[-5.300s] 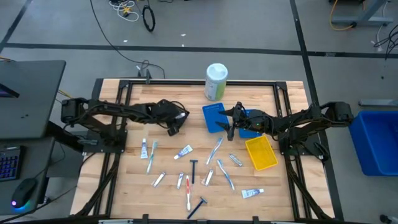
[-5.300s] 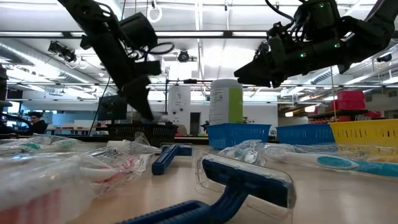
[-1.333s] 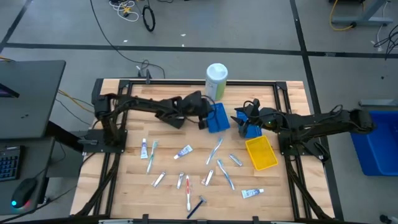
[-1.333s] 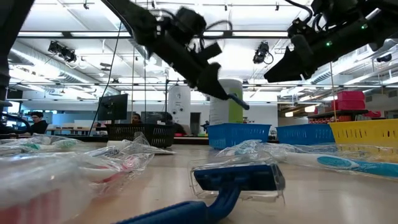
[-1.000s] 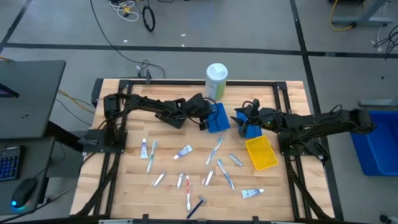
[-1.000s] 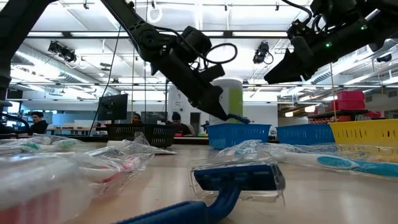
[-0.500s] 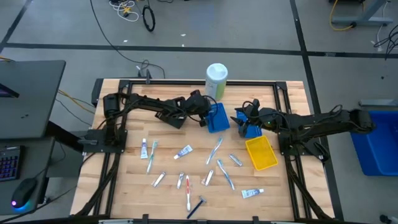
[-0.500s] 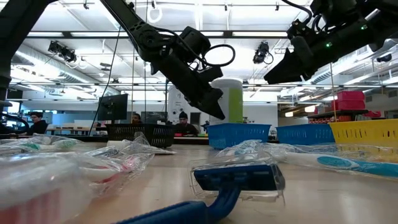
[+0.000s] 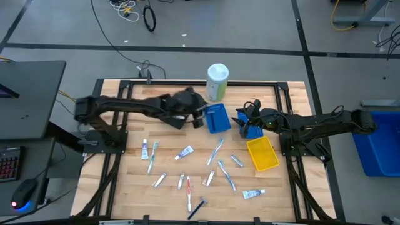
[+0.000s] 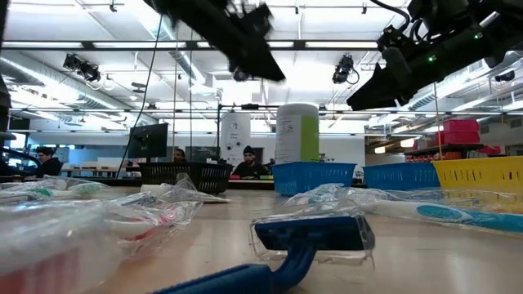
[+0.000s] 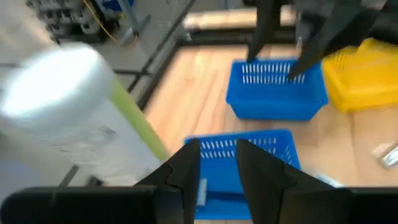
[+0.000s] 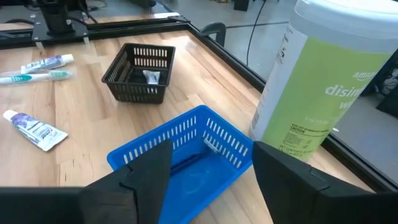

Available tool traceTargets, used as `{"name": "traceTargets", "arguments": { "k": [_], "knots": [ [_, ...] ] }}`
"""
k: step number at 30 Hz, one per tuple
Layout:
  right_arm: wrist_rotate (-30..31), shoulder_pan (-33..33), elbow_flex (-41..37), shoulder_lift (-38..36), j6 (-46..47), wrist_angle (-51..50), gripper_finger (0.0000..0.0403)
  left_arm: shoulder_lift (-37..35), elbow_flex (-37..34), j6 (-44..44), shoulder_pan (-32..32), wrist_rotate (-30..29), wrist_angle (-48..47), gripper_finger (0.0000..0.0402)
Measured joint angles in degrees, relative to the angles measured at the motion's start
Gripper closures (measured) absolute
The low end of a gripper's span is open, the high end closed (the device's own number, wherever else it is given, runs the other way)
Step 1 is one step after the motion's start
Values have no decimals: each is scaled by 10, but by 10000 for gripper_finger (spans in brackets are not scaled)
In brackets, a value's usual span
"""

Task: Pick & Place Travel size toiletries
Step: Put the nail cutter into the right blue basket

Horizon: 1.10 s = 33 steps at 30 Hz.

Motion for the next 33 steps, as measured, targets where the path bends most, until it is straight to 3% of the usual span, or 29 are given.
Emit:
{"name": "traceTargets", "arguments": {
  "k": [6,10,16,21,25,33],
  "knots": [
    [-32,0,0,0,2,19,187,-125,-7,7,0,4,-111,303],
    [-73,0,0,0,2,49,194,-194,-69,3,0,38,-119,305],
    [-77,0,0,0,2,109,202,-269,-231,-47,-10,81,7,306],
    [-105,-1,0,0,23,157,209,-289,-342,-65,-19,93,150,306],
    [-137,1,0,0,32,196,219,-290,-370,-55,-18,92,204,306],
    [-239,48,21,11,32,352,225,-289,-366,-15,-18,92,206,305]
  ]
}}
